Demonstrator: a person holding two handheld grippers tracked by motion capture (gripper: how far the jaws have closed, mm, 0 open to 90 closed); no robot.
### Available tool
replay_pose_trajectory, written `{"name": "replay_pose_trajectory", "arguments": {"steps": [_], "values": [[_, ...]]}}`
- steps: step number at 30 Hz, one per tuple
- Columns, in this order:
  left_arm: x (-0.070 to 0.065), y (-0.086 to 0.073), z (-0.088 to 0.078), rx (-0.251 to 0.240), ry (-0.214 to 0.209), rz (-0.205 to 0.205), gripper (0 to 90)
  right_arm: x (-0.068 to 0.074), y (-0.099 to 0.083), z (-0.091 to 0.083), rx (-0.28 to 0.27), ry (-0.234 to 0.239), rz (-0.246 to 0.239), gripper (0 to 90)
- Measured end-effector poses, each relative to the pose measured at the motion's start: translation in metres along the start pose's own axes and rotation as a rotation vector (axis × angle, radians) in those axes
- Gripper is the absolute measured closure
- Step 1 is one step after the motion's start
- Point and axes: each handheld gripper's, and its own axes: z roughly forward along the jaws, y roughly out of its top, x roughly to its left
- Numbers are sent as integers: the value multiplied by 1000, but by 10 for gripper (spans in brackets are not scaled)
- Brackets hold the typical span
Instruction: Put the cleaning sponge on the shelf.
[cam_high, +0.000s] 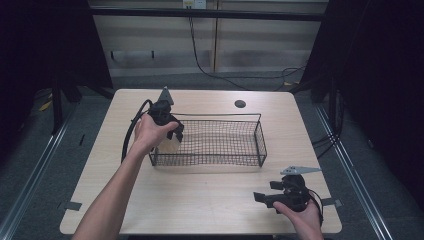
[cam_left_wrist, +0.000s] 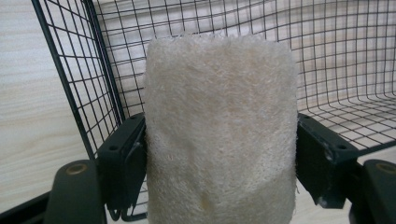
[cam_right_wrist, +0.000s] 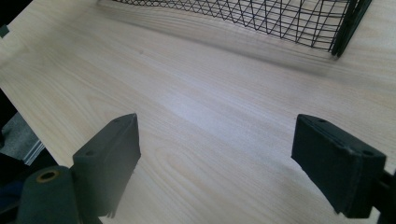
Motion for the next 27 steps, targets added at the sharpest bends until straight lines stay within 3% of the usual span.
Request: {"name": "replay_pose_trajectory", "arguments": {"steps": [6, 12, 25, 27], "values": [[7, 0, 15, 17, 9, -35, 268, 0, 0, 0, -1, 2, -1, 149], [10, 0, 21, 25, 5, -34, 267, 0, 0, 1, 2, 1, -5, 150], [10, -2, 30, 25, 63, -43, 266, 0, 0, 0, 4, 0, -7, 151], [8, -2, 32, 35, 54, -36, 266, 0, 0, 1, 6, -2, -7, 150]]}}
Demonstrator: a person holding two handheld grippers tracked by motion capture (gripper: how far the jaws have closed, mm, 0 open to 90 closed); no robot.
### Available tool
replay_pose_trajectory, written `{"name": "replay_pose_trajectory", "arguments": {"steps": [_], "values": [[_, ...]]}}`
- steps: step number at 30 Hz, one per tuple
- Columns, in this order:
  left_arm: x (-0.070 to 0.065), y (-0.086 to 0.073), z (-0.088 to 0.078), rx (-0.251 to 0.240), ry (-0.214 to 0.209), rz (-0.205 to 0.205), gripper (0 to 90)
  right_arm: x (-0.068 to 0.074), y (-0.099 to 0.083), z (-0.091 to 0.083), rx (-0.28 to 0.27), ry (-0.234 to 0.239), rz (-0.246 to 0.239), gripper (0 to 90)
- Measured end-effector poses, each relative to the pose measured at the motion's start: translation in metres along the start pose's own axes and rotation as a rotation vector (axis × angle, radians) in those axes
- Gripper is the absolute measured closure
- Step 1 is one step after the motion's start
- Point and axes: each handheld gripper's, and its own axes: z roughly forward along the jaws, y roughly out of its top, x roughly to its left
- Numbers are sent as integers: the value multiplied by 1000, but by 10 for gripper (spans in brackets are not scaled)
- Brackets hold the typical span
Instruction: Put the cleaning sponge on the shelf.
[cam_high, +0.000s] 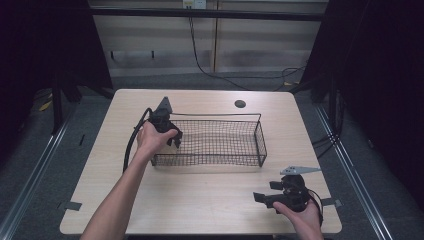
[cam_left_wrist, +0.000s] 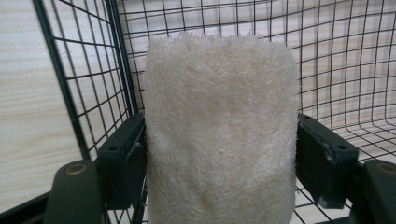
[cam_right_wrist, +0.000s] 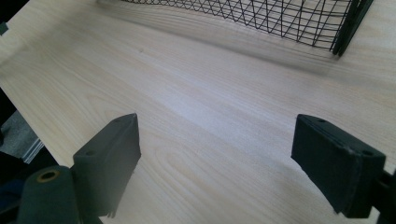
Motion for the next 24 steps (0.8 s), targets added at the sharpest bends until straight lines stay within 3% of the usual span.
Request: {"name": "replay_pose_trajectory", "arguments": {"steps": [8, 11, 16, 18, 21, 24], "values": [[-4, 0, 5, -5, 40, 5, 265, 0, 0, 0, 1, -2, -1, 151], [-1, 0, 7, -9, 35, -13, 265, 0, 0, 0, 4, -1, -1, 151], [3, -1, 10, 6, -8, -18, 264, 0, 0, 0, 2, -1, 5, 151], [3, -1, 11, 13, 1, 2, 264, 0, 0, 0, 5, 1, 3, 151], [2, -1, 12, 7, -5, -10, 264, 0, 0, 0, 3, 1, 4, 151], [3, 0, 14, 22, -10, 3, 264, 0, 0, 0, -2, 3, 4, 151]]}}
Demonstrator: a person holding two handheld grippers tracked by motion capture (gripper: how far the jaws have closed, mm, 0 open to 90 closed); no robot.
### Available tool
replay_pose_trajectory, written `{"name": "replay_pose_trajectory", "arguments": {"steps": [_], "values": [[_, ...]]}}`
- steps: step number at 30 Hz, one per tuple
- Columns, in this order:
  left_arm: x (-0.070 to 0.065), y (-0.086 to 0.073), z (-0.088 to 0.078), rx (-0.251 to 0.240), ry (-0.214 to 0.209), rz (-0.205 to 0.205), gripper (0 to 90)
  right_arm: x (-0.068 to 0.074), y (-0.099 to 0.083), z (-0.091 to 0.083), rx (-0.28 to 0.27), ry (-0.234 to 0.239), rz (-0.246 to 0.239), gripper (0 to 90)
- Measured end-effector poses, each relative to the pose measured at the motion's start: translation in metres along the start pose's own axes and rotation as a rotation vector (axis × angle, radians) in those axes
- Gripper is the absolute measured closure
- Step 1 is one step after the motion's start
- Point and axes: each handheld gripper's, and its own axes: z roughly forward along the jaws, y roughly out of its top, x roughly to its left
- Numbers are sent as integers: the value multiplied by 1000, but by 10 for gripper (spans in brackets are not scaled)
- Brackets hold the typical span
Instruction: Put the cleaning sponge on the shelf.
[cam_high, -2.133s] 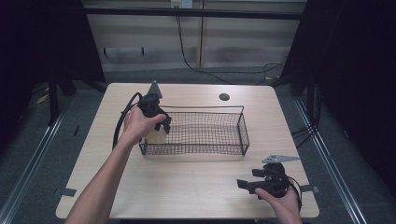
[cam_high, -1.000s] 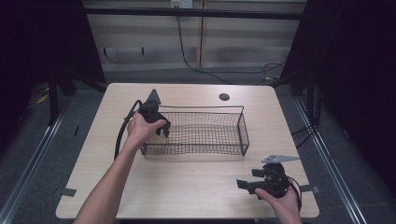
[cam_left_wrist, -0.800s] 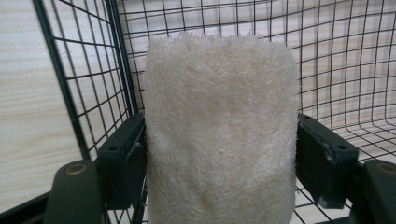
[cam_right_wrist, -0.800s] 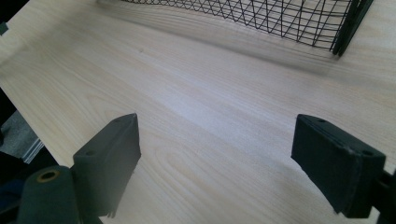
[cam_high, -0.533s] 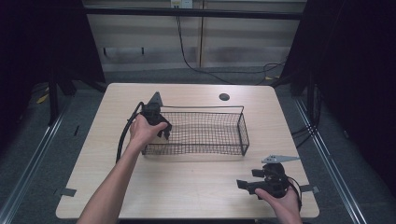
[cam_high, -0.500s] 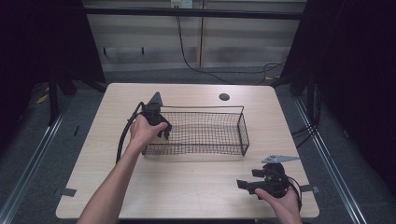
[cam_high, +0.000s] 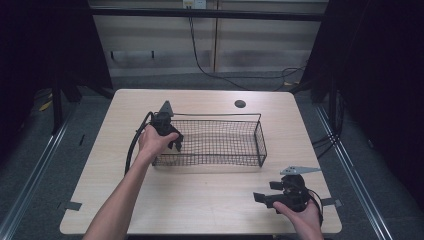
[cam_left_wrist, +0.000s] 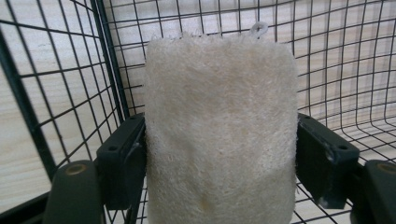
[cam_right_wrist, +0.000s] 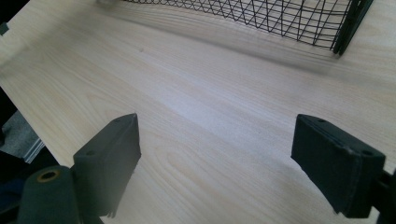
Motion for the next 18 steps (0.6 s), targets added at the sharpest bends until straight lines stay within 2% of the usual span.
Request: {"name": "replay_pose_trajectory", "arguments": {"steps": [3, 5, 13, 15, 18], "values": [[-2, 0, 2, -7, 11, 3, 263, 0, 0, 0, 0, 0, 1, 151], [-1, 0, 2, 4, 5, 10, 263, 0, 0, 0, 0, 0, 0, 151], [-2, 0, 2, -2, 0, 4, 261, 0, 0, 0, -1, 0, 2, 151], [-1, 0, 2, 2, -10, 15, 259, 0, 0, 0, -1, 0, 1, 151], [-1, -1, 2, -6, -18, 5, 258, 0, 0, 0, 0, 0, 1, 151]]}}
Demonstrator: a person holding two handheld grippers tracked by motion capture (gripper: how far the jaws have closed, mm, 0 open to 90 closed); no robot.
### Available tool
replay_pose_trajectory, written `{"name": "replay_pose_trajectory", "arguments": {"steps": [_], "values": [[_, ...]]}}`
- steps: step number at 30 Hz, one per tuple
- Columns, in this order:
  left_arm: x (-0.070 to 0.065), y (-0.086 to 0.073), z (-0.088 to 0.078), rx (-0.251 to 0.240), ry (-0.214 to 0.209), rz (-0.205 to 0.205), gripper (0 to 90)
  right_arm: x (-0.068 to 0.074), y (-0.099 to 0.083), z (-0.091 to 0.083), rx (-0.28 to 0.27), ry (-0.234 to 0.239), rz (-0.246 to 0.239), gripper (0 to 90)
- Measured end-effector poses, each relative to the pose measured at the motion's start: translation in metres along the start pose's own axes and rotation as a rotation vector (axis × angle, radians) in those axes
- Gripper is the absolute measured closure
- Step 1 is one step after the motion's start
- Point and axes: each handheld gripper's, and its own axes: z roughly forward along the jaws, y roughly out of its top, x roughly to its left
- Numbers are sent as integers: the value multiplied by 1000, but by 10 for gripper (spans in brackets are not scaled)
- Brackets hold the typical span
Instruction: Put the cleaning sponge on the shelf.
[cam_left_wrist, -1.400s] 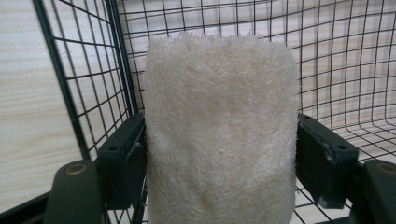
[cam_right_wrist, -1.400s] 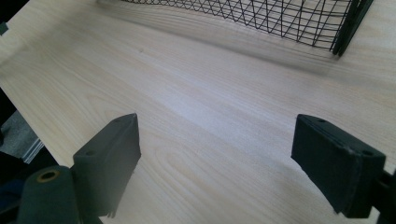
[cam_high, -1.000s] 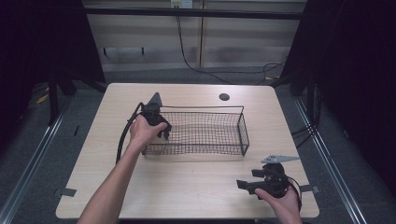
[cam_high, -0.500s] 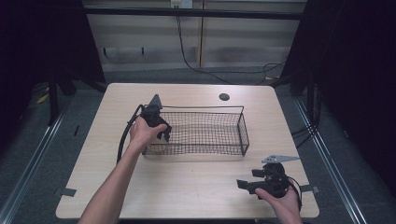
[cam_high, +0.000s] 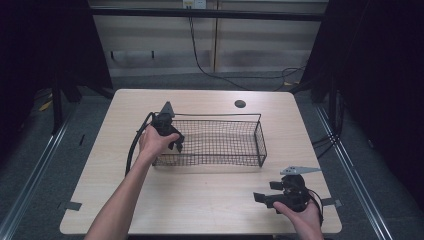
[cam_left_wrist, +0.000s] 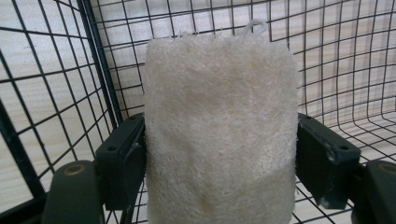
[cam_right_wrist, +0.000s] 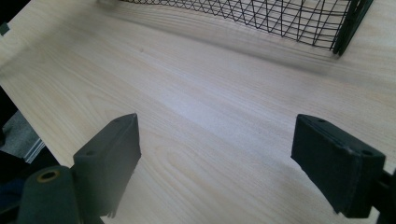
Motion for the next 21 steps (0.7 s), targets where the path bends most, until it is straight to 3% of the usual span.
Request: {"name": "replay_pose_trajectory", "arguments": {"steps": [8, 21], "values": [[2, 0, -3, 16, -26, -20, 230, 0, 0, -1, 0, 2, 4, 151], [4, -1, -7, 7, -31, -1, 215, 0, 0, 0, -2, 1, 1, 151]]}}
